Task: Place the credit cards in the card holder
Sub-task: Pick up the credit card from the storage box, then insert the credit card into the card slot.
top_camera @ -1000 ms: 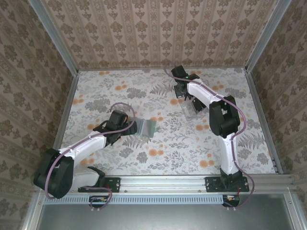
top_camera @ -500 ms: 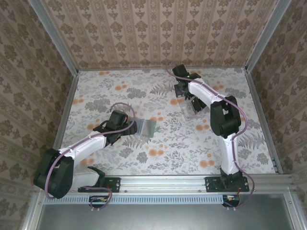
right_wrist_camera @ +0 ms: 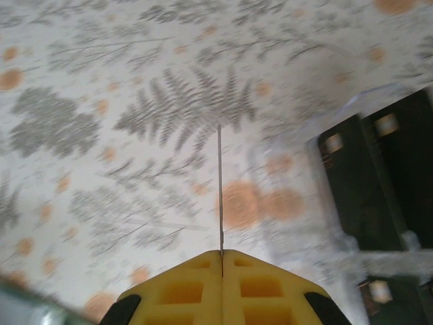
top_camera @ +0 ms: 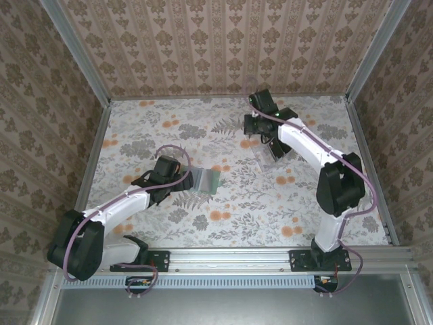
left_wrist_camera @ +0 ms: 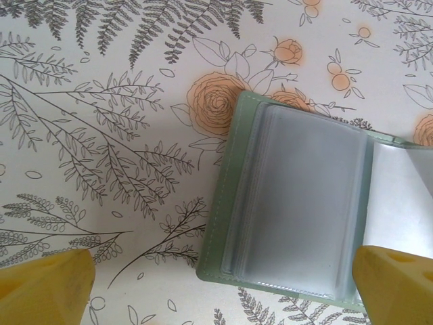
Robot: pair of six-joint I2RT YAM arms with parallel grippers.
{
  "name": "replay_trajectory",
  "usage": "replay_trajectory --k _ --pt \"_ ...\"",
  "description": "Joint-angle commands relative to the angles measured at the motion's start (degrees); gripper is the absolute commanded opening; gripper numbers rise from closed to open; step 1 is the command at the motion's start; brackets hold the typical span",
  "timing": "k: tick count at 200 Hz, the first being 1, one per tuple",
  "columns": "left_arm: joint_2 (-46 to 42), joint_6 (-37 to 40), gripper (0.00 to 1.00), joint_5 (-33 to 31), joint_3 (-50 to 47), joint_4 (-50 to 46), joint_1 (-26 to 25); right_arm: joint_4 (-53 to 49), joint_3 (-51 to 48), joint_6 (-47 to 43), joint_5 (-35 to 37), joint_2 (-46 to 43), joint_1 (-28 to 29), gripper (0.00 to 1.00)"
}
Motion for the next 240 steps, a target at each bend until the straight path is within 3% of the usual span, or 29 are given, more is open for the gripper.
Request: replay_trajectory --k 1,70,99,168,240 --pt "-1.16 0.18 1.00 -3.25 2.53 -2.32 0.60 5.47 -5.78 6.83 -3.22 -4.04 5.35 0.00" --pt "-4.30 0.07 1.00 -7.58 3.17 -3.78 2.24 19.66 -17.14 27.35 3.93 -2.68 23.32 0.00" --pt "-4.75 0.34 1.00 -6.90 2.96 -4.05 2.70 21.51 -18.11 31.79 7.01 0.51 26.84 0.00" --pt "-5.74 0.50 1.00 -5.85 1.77 -3.69 3.01 24.07 -25.21 36.28 7.92 2.72 28.43 0.00" --pt "-6.60 0.95 1.00 -4.56 1.59 -4.57 2.98 21.25 -30.32 29.62 6.51 0.28 23.96 0.00"
